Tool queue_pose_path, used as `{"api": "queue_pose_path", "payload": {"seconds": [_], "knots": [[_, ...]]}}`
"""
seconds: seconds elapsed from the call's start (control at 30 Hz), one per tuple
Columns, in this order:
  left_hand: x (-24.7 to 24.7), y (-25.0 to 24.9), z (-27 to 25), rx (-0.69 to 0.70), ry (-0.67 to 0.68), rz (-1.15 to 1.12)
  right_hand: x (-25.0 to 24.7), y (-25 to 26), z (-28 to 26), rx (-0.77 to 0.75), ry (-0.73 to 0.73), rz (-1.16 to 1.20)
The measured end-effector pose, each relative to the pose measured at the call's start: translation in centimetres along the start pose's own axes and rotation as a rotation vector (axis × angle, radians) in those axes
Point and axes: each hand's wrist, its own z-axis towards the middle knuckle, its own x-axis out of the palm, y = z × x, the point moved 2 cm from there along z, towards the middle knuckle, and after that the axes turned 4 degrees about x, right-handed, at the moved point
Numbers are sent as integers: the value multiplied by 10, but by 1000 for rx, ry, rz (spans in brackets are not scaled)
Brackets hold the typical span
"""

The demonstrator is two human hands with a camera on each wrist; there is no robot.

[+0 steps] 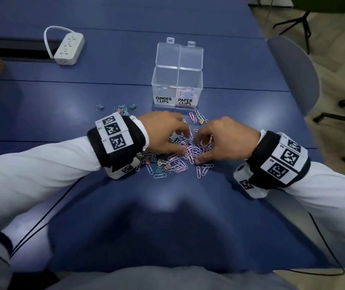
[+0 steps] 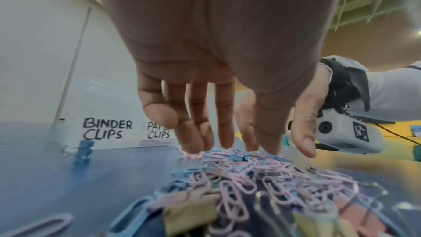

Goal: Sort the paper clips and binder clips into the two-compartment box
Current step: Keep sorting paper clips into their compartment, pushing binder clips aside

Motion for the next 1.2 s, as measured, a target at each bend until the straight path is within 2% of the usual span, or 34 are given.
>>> {"api": "queue_pose_path", "payload": {"seconds": [0.17, 0.37, 0.47, 0.6, 0.67, 0.77, 0.83, 0.9, 1.03, 1.1, 1.2], "knots": [[-9, -9, 20, 146, -28, 61, 0, -4, 2, 89, -11, 15], [-4, -8, 42, 178, 28, 72, -1, -11, -2, 135, -2, 68], [-8, -3, 39, 115, 15, -47, -3, -12, -4, 127, -28, 81], [-33, 24, 8, -15, -174, -180, -2, -11, -2, 63, -66, 54], [-39, 47, -16, -126, -217, -173, -4, -13, -1, 58, -78, 36], [-34, 74, -45, -299, -137, -110, -11, -18, -1, 76, -87, 29], [-25, 81, -53, -347, -88, -110, -15, -20, 0, 79, -74, 43], [-19, 81, -54, -336, -101, -114, -15, -16, -1, 53, -31, 45], [-20, 63, -41, -242, -215, -76, 0, -3, -2, -40, 57, -21], [-19, 47, -31, -172, -158, -89, 4, 0, -1, -49, 37, -58], [-10, 25, -17, -116, 13, -103, 5, 2, 5, -65, 8, -70]]}}
